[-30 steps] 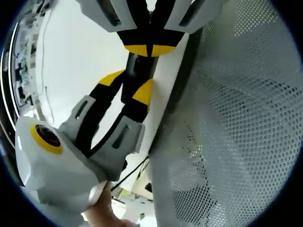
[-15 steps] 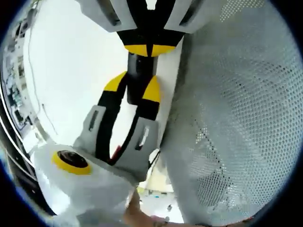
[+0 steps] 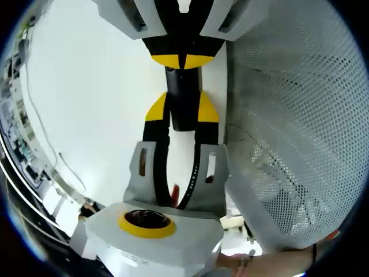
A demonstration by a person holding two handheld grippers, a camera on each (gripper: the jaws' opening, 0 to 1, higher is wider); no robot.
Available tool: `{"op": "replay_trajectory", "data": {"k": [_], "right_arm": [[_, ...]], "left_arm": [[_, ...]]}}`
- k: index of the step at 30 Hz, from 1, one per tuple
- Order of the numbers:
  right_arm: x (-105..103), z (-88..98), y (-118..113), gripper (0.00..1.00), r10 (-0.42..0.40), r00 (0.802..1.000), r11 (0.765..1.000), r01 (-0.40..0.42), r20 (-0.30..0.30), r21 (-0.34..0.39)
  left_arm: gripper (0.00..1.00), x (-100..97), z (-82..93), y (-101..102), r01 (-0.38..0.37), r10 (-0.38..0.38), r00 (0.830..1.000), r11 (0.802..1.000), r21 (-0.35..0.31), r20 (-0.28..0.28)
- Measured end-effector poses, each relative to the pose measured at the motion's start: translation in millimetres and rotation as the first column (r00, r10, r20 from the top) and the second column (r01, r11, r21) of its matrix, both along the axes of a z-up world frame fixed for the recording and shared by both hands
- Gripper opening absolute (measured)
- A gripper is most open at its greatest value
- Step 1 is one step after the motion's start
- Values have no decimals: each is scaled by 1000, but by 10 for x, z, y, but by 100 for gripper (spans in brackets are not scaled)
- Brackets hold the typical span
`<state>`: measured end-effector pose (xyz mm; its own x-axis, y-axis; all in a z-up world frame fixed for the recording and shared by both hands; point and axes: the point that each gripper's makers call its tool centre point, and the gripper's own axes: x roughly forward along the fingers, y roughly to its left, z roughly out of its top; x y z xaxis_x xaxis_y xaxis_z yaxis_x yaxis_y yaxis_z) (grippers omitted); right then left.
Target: Press the specified remote control buttons in sequence, fully releasing each button before pressing the next.
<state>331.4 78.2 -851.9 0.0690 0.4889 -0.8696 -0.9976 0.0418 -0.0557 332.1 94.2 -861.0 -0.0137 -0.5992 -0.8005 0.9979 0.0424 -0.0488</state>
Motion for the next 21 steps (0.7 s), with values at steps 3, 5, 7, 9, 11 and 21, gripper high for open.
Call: {"op": "replay_trajectory", "data": {"k": [3, 5, 7, 9, 11, 21], "right_arm": [[-6, -7, 7, 0, 18, 1000, 999, -18, -14, -29], [1, -5, 0, 0, 12, 999, 999, -13, -29, -31], [-15, 3, -5, 0, -35, 995, 999, 36, -88, 5], [-16, 13, -18, 0, -76, 985, 996, 82, -154, 30], [7, 23, -26, 0, -73, 983, 996, 80, -167, 35], [118, 0, -10, 0, -63, 980, 998, 62, -190, -10]], "left_arm": [[25, 4, 0, -4, 1, -1, 1000, 1000, -5, 2], [25, 3, 0, -4, 1, -1, 1000, 1000, -10, 5], [25, 3, 0, -1, 0, 0, 1000, 1000, -20, 7], [25, 7, 2, 2, -2, 2, 1000, 1000, -29, 2], [25, 7, 3, 4, -1, 1, 1000, 999, -46, -1], [25, 2, 0, -8, 7, -6, 1000, 999, -45, 17]]}}
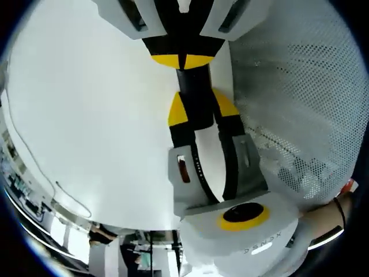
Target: Press the specified remote control buttons in sequence, fully releasing each button before pressing the next.
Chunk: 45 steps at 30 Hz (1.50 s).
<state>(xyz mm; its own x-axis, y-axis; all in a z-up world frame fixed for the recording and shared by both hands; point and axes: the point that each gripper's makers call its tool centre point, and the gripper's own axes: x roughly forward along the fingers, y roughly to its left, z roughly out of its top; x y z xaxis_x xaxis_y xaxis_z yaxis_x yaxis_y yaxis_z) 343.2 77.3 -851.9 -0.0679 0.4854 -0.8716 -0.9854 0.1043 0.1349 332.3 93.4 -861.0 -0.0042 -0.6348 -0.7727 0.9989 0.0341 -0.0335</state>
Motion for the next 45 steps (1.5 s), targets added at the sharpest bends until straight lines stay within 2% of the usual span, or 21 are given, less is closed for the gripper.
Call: {"op": "replay_trajectory", "data": {"k": [6, 11, 15, 18, 20, 21, 23, 25, 27, 31, 38, 45], "right_arm": [[12, -40, 19, 0, 15, 1000, 999, -15, -14, -49], [28, -43, 16, 0, -13, 998, 996, 6, -69, -89], [22, -44, 11, 0, -19, 997, 996, 12, -79, -93], [26, -30, 16, 0, -41, 997, 999, 39, -67, -23], [21, -8, 3, 0, -59, 998, 997, 60, -38, 40], [6, 1, -5, 0, -58, 998, 997, 59, -29, 48], [-84, 62, 59, 0, -29, 999, 995, 30, -13, 92], [-107, 91, 116, 0, 3, 999, 994, -7, 36, 107], [-114, 58, 106, 0, 31, 997, 997, -36, 66, 70], [-131, 26, 128, 0, 44, 997, 998, -47, 62, 52], [-134, 1, 137, 0, 103, 985, 994, -106, 135, 15], [-109, -3, 154, 0, 99, 982, 995, -100, 162, 4]], "left_arm": [[25, 5, -6, -18, 13, -13, 1000, 1000, 3, 16], [25, 6, -3, -28, 12, -12, 1000, 1000, -3, 9], [25, 6, -1, -27, 7, -7, 1000, 1000, -6, 6], [25, 9, 1, -27, 0, 0, 1000, 1000, -11, -1], [25, 15, 5, -28, -11, 10, 1000, 1000, -20, -12], [25, 13, 8, -26, -14, 13, 1000, 1000, -23, -15], [25, 14, 8, -30, -18, 18, 1000, 1000, -26, -20], [25, 14, 8, -34, -20, 20, 1000, 999, -27, -22], [25, 13, 9, -36, -21, 20, 1000, 999, -27, -23], [25, 14, 11, -42, -24, 24, 999, 999, -30, -24], [25, 16, 10, -46, -26, 26, 999, 999, -29, -29], [25, 16, 9, -46, -31, 30, 999, 999, -30, -32]]}}
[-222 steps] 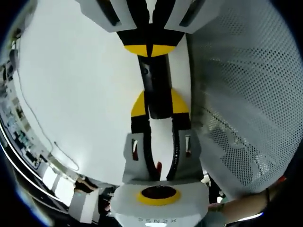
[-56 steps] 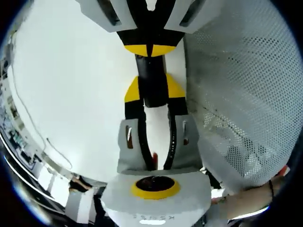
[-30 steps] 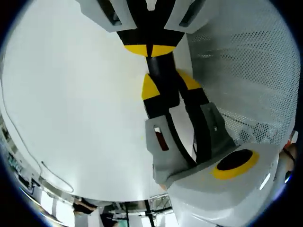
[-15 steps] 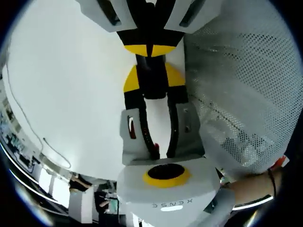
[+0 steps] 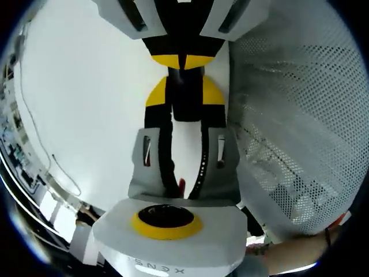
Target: Press the specified remote control buttons in sequence, fully releasing each button before pressing the next.
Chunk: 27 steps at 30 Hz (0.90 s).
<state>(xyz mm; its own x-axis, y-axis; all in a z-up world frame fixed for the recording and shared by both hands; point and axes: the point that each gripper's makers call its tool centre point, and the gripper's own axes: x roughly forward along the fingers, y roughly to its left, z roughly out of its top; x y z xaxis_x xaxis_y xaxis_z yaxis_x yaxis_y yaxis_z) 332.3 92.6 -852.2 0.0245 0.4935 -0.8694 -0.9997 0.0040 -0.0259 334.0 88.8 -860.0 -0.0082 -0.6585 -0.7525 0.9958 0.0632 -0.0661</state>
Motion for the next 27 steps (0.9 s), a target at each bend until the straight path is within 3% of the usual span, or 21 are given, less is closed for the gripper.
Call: {"op": "replay_trajectory", "data": {"k": [4, 14, 21, 27], "right_arm": [[10, 13, 0, 0, -48, 998, 998, 49, -38, 33], [-6, -10, 33, 0, 50, 998, 999, -50, 43, -3], [-1, -14, 45, 0, 47, 995, 999, -48, 87, 5], [17, 14, 38, 0, 27, 999, 998, -30, 47, 55]], "left_arm": [[25, 2, 1, -1, -3, 3, 1000, 1000, -3, 0], [25, 3, -2, -1, -4, 4, 1000, 1000, -3, 1], [25, 4, -3, 1, -8, 8, 1000, 1000, -1, 3], [25, 0, -1, 1, -5, 5, 1000, 1000, -2, 7]]}}
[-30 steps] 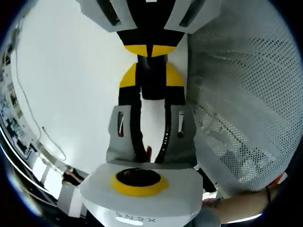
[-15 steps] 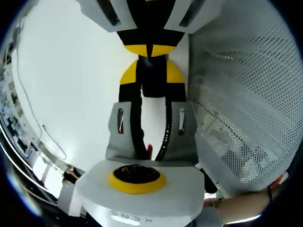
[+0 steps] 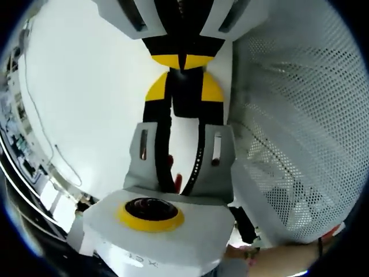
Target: Press the specified remote control buttons in sequence, fully releasing each button before pressing the next.
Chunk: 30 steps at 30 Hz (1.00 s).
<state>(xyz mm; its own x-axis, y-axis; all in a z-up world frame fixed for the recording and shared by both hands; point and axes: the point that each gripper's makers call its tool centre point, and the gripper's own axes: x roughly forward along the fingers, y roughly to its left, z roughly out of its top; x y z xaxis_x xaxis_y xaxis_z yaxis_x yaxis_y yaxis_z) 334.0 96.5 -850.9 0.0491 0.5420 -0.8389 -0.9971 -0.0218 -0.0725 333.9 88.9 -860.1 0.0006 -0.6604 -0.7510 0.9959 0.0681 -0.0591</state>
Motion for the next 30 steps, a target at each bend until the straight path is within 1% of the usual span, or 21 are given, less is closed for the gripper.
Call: {"op": "replay_trajectory", "data": {"k": [11, 13, 14, 16, 18, 21, 24, 25, 26, 27, 29, 30], "right_arm": [[-12, -2, 59, 0, 5, 1000, 1000, -5, -15, 10], [-17, -5, 67, 0, 22, 1000, 1000, -22, -8, -3], [-20, -7, 67, 0, 42, 999, 999, -42, 3, -16], [-21, -12, 77, 0, 96, 994, 995, -94, 46, -36], [-29, -17, 83, 0, 124, 989, 992, -121, 82, -42], [-34, -22, 89, 0, 111, 988, 994, -109, 110, -30], [-27, -21, 88, 0, 115, 986, 993, -111, 120, -35], [-20, -13, 86, 0, 113, 987, 993, -110, 113, -30], [-21, -9, 86, 0, 98, 991, 995, -97, 89, -15], [-24, -4, 85, 0, 65, 997, 998, -65, 41, 9], [-21, 8, 64, 0, 25, 999, 999, -24, -26, 27], [-18, 2, 31, 0, 32, 999, 999, -31, -31, 14]], "left_arm": [[25, 0, 1, -1, 0, 0, 1000, 1000, 1, 2], [25, 0, -1, -1, 1, -1, 1000, 1000, 1, 4], [25, -1, 0, -1, 3, -3, 1000, 1000, 2, 5], [25, -2, 1, -1, 4, -4, 1000, 1000, 2, 5], [25, -2, 0, 1, 3, -3, 1000, 1000, -1, 5], [25, 1, 1, 2, 2, -2, 1000, 1000, 0, 7], [25, -1, 2, 0, 3, -3, 1000, 1000, 0, 11], [25, -2, 2, 0, 7, -7, 1000, 1000, 2, 16], [25, -4, 1, 0, 8, -8, 1000, 1000, 2, 17], [25, -4, 1, 0, 8, -8, 1000, 1000, 2, 17], [25, -3, 4, -1, 6, -5, 1000, 1000, -1, 16], [25, -2, 5, -1, 4, -4, 1000, 1000, -4, 14]]}}
